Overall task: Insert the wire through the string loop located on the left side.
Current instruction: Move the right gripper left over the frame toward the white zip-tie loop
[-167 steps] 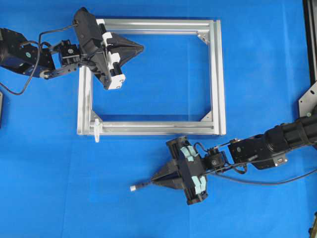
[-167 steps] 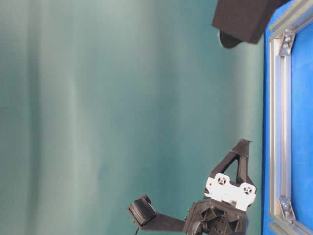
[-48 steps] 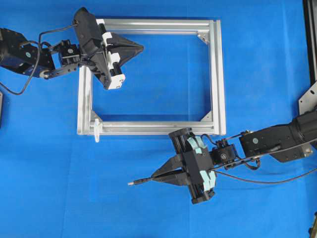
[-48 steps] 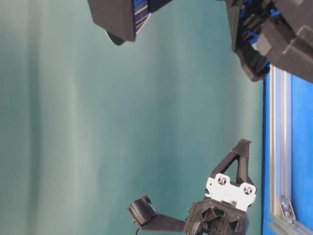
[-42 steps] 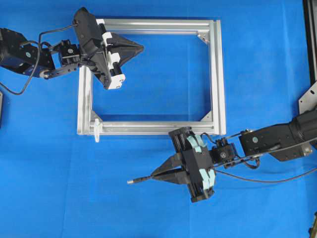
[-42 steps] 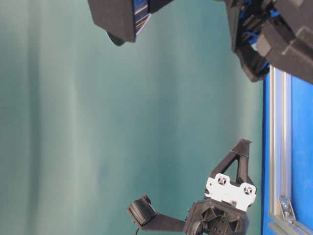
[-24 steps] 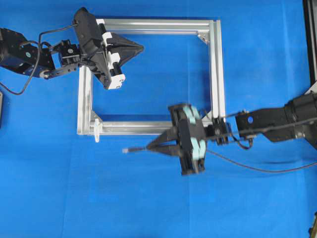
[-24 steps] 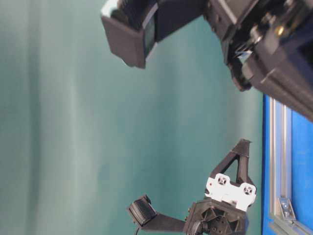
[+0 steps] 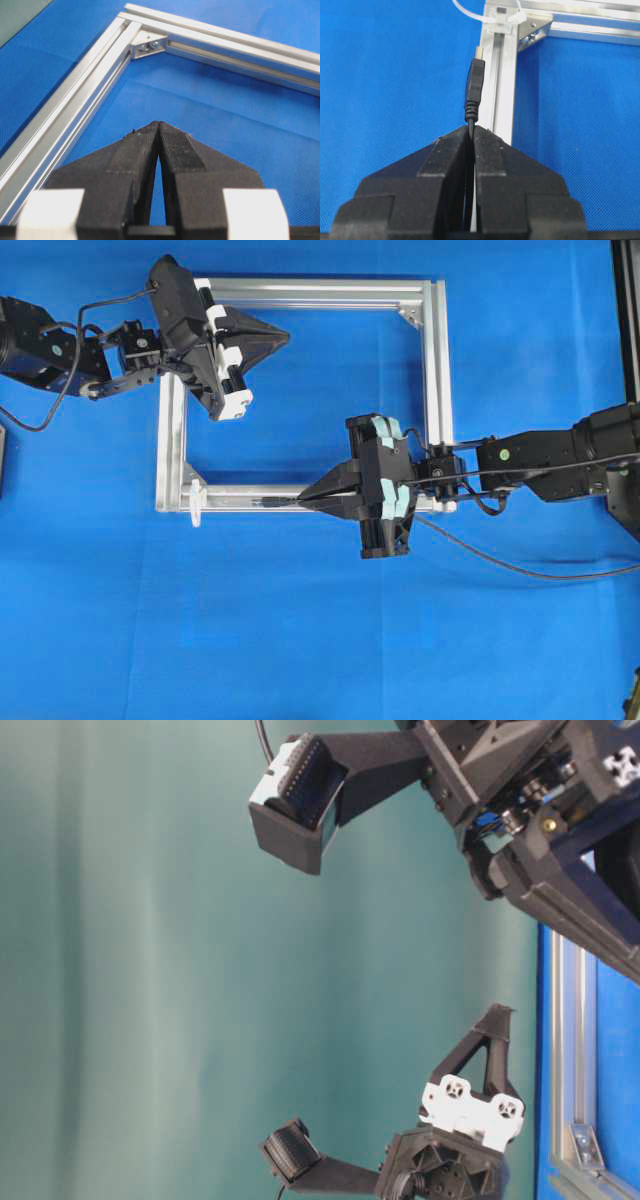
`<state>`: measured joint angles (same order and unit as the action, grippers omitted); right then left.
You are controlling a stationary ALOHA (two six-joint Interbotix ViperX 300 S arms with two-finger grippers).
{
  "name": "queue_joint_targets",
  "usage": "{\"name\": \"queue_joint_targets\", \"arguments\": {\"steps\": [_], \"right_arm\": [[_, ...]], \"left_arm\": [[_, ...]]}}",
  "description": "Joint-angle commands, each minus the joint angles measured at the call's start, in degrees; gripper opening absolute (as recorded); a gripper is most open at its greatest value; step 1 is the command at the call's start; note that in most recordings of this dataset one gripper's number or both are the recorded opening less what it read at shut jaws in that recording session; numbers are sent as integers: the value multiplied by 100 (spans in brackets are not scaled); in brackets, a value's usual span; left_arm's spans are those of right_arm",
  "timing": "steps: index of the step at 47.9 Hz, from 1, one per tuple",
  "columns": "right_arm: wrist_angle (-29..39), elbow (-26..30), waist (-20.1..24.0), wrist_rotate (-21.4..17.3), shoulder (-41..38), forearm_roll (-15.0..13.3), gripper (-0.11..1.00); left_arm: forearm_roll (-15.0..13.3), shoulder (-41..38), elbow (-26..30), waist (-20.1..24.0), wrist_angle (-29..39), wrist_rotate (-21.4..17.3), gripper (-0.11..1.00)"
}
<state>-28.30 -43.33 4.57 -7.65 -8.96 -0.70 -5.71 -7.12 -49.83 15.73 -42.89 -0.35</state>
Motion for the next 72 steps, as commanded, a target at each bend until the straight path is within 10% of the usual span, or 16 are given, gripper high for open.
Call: {"name": "queue_joint_targets", "arguments": {"steps": [1, 72], "right_arm": [[-44, 44, 0, 0, 193, 18, -10], [149, 1195, -26, 0, -712, 18, -10]], "left_arm": [[9, 185, 35, 9, -26, 9, 0], [18, 185, 44, -26, -26, 9, 0]]}}
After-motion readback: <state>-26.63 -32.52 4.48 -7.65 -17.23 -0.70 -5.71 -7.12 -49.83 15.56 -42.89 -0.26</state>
